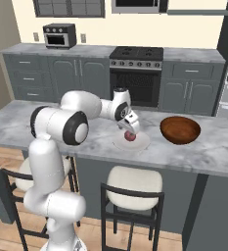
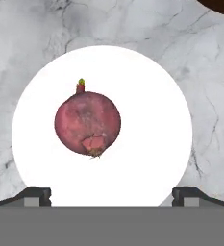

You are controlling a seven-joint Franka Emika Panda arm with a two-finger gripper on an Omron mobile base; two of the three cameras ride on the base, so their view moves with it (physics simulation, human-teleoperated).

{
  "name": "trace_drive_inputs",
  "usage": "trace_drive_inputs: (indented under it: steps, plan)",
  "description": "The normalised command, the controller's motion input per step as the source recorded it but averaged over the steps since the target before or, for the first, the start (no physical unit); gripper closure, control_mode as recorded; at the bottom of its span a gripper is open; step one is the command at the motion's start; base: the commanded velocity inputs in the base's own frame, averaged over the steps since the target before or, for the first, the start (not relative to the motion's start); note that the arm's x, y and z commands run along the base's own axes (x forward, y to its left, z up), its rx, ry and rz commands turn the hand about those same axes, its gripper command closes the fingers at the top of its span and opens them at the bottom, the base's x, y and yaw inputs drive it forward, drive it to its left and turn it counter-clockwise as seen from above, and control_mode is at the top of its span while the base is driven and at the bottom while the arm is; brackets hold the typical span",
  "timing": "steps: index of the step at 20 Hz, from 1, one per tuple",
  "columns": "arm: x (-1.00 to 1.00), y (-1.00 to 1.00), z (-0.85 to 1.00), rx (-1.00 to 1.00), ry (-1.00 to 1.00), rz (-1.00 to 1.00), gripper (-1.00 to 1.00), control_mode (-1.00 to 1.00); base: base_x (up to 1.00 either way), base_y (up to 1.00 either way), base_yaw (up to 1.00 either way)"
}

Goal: Pick the chicken drumstick and onion from their plates and place them in the bowl. Then put the bowl in the fridge.

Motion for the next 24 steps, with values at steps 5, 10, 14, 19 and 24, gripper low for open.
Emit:
trace_drive_inputs:
  steps: [5,10,14,19,24]
  plan:
    - [0.45,-0.05,-0.28,0.0,0.02,0.03,-1.0,-1.0,0.0,0.0,0.0]
    - [0.45,-0.05,-0.26,0.0,0.07,0.01,-1.0,-1.0,0.0,0.0,0.0]
    - [0.27,-0.1,-0.32,0.0,0.13,0.0,-1.0,-1.0,0.0,0.0,0.0]
    - [0.0,-0.09,-0.23,0.0,0.2,-0.04,-1.0,-1.0,0.0,0.0,0.0]
    - [0.02,-0.09,-0.24,0.0,0.15,-0.06,-1.0,-1.0,0.0,0.0,0.0]
